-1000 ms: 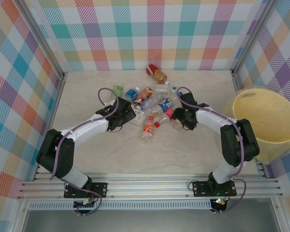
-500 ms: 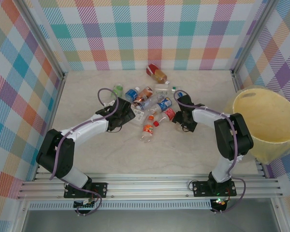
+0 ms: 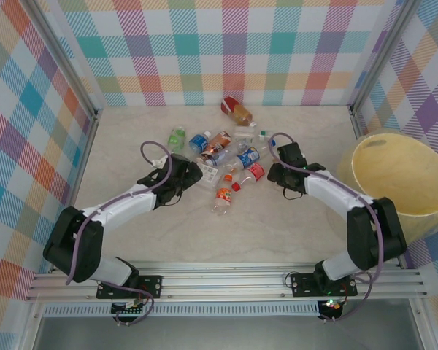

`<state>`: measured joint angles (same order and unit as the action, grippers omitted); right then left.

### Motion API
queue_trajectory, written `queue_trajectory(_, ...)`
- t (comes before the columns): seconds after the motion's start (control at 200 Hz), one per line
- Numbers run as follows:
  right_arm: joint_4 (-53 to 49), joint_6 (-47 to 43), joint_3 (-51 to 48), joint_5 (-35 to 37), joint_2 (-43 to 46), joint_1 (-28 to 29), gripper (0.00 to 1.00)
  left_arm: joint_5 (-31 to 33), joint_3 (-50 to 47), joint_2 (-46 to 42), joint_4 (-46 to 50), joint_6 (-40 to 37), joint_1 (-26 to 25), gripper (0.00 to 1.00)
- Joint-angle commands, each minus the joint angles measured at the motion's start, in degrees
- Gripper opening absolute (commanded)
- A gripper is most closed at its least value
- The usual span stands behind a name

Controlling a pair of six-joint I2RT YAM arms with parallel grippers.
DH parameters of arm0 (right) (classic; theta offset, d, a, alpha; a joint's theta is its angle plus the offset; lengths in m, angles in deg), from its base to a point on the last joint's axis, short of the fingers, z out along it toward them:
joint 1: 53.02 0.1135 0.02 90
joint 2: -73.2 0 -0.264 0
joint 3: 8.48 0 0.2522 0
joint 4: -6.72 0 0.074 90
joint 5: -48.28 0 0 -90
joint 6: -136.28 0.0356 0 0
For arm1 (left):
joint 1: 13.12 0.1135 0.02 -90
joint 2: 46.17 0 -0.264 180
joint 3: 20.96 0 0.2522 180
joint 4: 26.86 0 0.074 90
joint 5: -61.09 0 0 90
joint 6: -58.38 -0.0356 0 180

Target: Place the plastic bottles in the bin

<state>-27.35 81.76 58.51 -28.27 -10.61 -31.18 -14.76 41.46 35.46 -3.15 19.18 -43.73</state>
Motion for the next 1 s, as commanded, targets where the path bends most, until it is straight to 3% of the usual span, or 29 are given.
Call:
queue_trajectory(0.0,2.14,-6.43,0.2,1.8,6.45,0.39,0.47,-0.67,-2.18,-2.84,-6.57,-1.78,0.54,1.0)
queue_trajectory(0.195,1.72,-14.17,2.17,4.31,16.38,0.39,0.46,-2.12,-4.16,-4.17,-11.78,-2.68,0.53,1.0)
queue_trajectory(0.51,-1.44,-25.22,13.04,10.62,25.2,0.3,0.44,-4.34,-3.58,-3.07,-13.96,-2.86,0.49,1.0)
queue_trajectory(0.74,-6.15,-29.48,20.29,22.66,25.49,-1.13,0.43,-4.39,-2.81,-2.59,-12.86,-2.47,0.46,1.0)
queue_trajectory(0.995,-12.49,-24.46,24.95,15.4,27.35,-10.49,0.43,-3.69,-1.54,-1.72,-11.64,-2.04,0.52,1.0)
